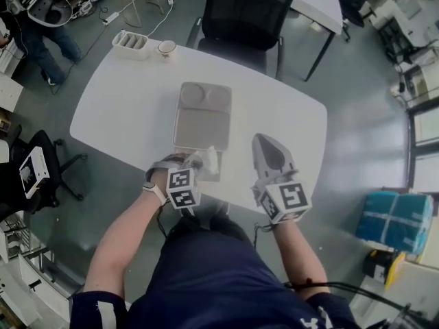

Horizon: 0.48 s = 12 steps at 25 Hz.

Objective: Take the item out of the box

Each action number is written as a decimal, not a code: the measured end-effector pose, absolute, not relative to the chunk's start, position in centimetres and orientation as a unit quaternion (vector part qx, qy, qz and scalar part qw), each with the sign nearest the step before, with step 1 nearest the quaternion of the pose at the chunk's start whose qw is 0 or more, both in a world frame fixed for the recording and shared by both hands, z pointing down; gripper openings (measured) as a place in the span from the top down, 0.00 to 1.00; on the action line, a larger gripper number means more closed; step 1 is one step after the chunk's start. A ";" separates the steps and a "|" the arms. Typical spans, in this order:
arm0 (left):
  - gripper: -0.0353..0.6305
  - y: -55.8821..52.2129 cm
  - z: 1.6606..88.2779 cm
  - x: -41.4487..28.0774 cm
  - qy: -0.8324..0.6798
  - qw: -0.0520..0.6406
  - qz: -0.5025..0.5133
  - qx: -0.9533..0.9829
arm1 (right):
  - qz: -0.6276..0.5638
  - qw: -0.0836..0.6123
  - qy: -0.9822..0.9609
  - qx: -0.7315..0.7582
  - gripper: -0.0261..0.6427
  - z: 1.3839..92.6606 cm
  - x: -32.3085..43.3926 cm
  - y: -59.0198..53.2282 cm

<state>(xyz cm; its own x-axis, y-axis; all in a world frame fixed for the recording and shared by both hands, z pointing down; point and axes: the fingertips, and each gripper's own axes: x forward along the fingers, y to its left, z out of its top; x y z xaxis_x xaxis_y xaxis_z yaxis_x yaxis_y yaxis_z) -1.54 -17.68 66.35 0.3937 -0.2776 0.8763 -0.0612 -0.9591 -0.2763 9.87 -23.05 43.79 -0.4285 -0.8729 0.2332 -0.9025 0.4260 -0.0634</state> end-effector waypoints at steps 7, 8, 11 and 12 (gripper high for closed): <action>0.90 -20.6 59.2 -3.5 0.225 0.078 -0.462 -0.854 | 0.070 0.076 -0.848 0.520 0.95 42.0 9.5 -24.0; 0.90 -21.2 58.0 -3.9 0.249 0.070 -0.446 -0.857 | 0.067 0.075 -0.849 0.519 0.95 41.8 9.5 -24.2; 0.90 -22.6 54.3 -5.5 0.321 0.041 -0.392 -0.861 | 0.056 0.069 -0.850 0.519 0.95 40.6 9.5 -24.8; 0.90 -23.1 53.1 -6.1 0.344 0.031 -0.372 -0.862 | 0.053 0.066 -0.850 0.519 0.95 40.2 9.5 -25.0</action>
<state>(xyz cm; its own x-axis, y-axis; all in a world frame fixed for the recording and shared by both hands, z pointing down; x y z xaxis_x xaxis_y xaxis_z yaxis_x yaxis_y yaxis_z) -6.05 -23.07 53.06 0.4874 -0.6159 0.6190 -0.5692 -0.7617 -0.3097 9.47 -24.96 40.19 -0.4517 -0.8762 0.1682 -0.8903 0.4549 -0.0213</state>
